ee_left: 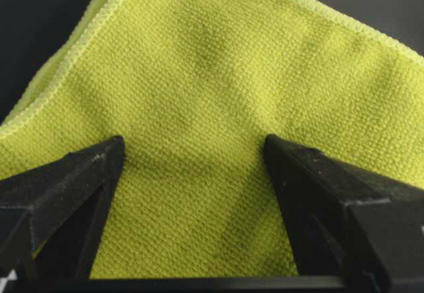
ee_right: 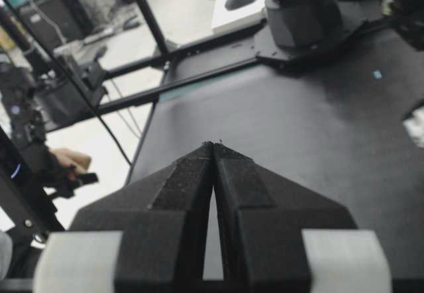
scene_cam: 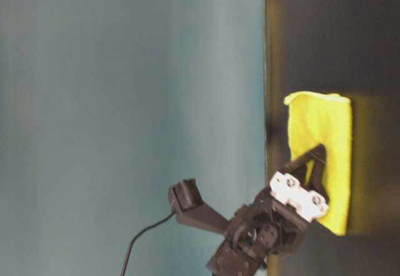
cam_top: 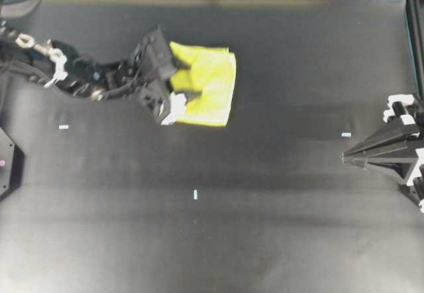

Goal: Push a yellow cloth with the left arm to wipe the desk.
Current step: 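Press the left gripper down onto the yellow cloth, then push the yellow cloth with the left gripper toward the near-left table area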

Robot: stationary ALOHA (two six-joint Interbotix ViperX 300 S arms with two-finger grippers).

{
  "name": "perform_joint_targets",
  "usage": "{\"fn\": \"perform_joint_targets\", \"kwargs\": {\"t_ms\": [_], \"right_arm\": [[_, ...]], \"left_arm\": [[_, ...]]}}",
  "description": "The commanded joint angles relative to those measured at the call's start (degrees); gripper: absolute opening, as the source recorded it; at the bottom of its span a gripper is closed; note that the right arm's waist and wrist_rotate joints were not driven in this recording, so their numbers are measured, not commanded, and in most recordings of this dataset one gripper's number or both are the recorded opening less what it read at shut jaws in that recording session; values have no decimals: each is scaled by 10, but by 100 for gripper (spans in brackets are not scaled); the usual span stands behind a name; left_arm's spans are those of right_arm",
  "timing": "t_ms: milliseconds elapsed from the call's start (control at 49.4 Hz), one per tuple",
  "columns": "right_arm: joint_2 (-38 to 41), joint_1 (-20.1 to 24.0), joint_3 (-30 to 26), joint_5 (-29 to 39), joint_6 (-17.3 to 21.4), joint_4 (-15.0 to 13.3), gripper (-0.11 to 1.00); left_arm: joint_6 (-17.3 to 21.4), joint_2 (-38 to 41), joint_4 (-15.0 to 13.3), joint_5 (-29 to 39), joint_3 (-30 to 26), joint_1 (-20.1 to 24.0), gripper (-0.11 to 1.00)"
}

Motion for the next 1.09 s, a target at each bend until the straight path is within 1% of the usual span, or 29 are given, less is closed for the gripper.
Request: {"fn": "perform_joint_targets", "kwargs": {"t_ms": [0,304,506,769,992,1073], "right_arm": [[1,0,-2,-3,0,0,0],[1,0,-2,-3,1,0,0],[0,0,-2,-4,1,0,0],[0,0,-2,-5,1,0,0],[0,0,-2,-4,0,0,0],[0,0,-2,-4,1,0,0]], "left_arm": [[-1,-15,2,-8,25,-31,83],[-4,-70,2,-27,116,-105,83],[-21,-102,2,-27,154,-172,83],[-47,-117,1,-25,181,-262,83],[-71,-116,2,-25,183,-349,83],[-73,-116,2,-24,182,-386,83]]}}
